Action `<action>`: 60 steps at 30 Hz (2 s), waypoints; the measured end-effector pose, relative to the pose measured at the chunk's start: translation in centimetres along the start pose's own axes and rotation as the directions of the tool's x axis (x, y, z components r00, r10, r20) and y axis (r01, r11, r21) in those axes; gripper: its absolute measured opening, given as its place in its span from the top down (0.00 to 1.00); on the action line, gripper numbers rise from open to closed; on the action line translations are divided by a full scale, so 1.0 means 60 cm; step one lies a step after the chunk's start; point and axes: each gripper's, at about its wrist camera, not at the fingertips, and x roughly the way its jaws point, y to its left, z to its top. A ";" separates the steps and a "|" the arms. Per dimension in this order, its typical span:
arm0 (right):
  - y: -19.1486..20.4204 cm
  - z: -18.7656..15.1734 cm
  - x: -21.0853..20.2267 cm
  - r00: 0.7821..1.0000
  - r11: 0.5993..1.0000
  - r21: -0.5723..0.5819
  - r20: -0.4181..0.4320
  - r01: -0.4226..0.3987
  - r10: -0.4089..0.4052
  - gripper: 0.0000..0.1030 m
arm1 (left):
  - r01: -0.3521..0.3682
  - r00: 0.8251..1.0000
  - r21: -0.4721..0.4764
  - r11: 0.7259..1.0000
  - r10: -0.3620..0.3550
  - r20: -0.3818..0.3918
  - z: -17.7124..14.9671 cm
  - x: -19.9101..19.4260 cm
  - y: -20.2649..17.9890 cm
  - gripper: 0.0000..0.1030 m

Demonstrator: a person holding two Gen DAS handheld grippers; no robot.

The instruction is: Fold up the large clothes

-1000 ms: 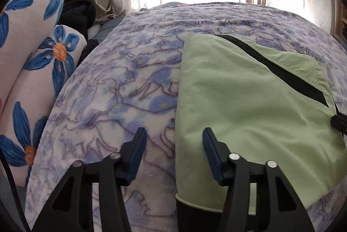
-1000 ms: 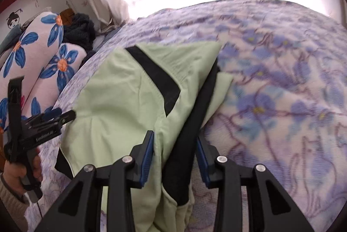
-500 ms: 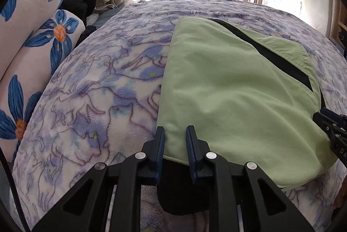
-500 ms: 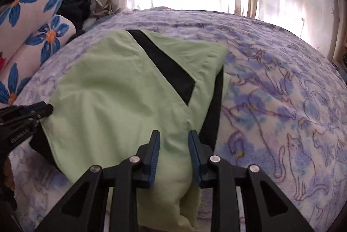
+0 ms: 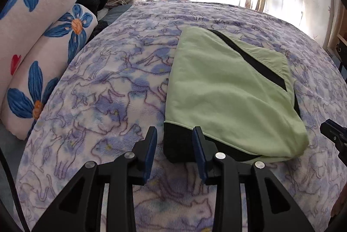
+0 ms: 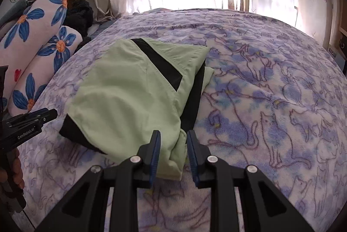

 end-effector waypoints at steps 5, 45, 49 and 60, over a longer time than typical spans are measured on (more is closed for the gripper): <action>0.020 0.005 -0.131 0.998 0.999 -0.006 0.044 -0.037 0.038 0.77 | 0.000 0.997 0.038 0.999 -0.003 0.077 0.002 -0.144 -0.006 0.52; 0.023 -0.343 -0.896 0.940 0.978 -0.159 0.291 -0.136 0.178 0.49 | 0.279 0.908 0.489 0.826 -0.393 0.146 -0.422 -0.934 -0.240 0.05; 0.002 -0.413 -0.822 0.965 0.988 -0.138 0.241 -0.067 0.099 0.49 | 0.397 0.883 0.489 0.777 -0.469 0.027 -0.500 -0.869 -0.268 0.05; -0.067 -0.489 -0.649 0.996 0.993 0.120 0.085 -0.022 0.012 0.49 | 0.357 0.904 0.181 0.916 -0.388 0.181 -0.525 -0.745 -0.263 0.05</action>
